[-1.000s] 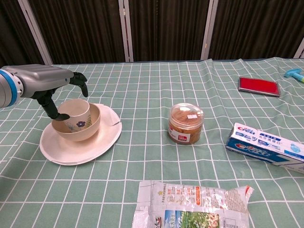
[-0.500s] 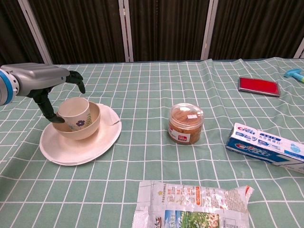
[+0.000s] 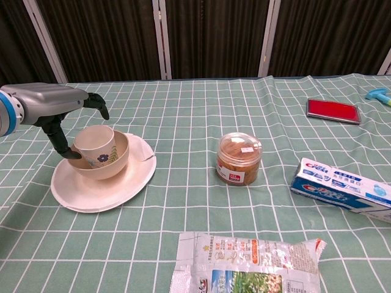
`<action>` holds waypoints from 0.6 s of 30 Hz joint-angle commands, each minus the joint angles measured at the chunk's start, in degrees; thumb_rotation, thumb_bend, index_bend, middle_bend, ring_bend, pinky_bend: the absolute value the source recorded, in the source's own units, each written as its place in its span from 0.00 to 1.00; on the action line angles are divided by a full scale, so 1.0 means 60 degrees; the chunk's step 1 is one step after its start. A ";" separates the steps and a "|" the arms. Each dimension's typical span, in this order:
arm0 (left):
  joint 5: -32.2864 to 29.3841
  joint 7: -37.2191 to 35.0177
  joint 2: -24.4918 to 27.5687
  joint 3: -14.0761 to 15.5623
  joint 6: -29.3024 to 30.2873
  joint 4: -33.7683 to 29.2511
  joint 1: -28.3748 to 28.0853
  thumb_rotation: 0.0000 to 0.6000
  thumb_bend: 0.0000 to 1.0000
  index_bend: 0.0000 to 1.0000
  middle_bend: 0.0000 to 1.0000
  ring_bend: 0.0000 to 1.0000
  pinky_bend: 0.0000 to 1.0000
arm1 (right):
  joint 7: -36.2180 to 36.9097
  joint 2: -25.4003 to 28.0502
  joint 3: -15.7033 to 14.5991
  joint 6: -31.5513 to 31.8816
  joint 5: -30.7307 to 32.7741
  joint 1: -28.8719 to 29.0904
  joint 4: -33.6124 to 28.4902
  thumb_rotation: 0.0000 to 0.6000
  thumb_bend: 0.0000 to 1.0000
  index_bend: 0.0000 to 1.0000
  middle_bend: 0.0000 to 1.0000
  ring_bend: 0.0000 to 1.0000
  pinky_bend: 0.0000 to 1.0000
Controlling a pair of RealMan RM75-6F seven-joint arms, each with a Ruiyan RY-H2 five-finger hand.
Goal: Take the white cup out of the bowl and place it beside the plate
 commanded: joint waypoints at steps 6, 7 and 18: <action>0.0109 -0.0062 -0.0236 0.0078 0.0187 0.0174 -0.0064 1.00 0.24 0.39 0.00 0.00 0.00 | 0.0165 -0.0015 0.0050 0.0094 0.0009 -0.0023 0.0055 1.00 0.09 0.15 0.00 0.00 0.00; 0.0107 -0.0073 -0.0237 0.0091 0.0217 0.0174 -0.0059 1.00 0.24 0.42 0.00 0.00 0.00 | 0.0228 -0.0022 0.0068 0.0132 0.0014 -0.0034 0.0067 1.00 0.09 0.15 0.00 0.00 0.00; 0.1117 -0.1027 0.0699 -0.0150 0.0593 -0.0707 0.0255 1.00 0.25 0.43 0.00 0.00 0.00 | 0.0317 -0.0042 0.0076 0.0233 0.0005 -0.0096 0.0110 1.00 0.09 0.15 0.00 0.00 0.00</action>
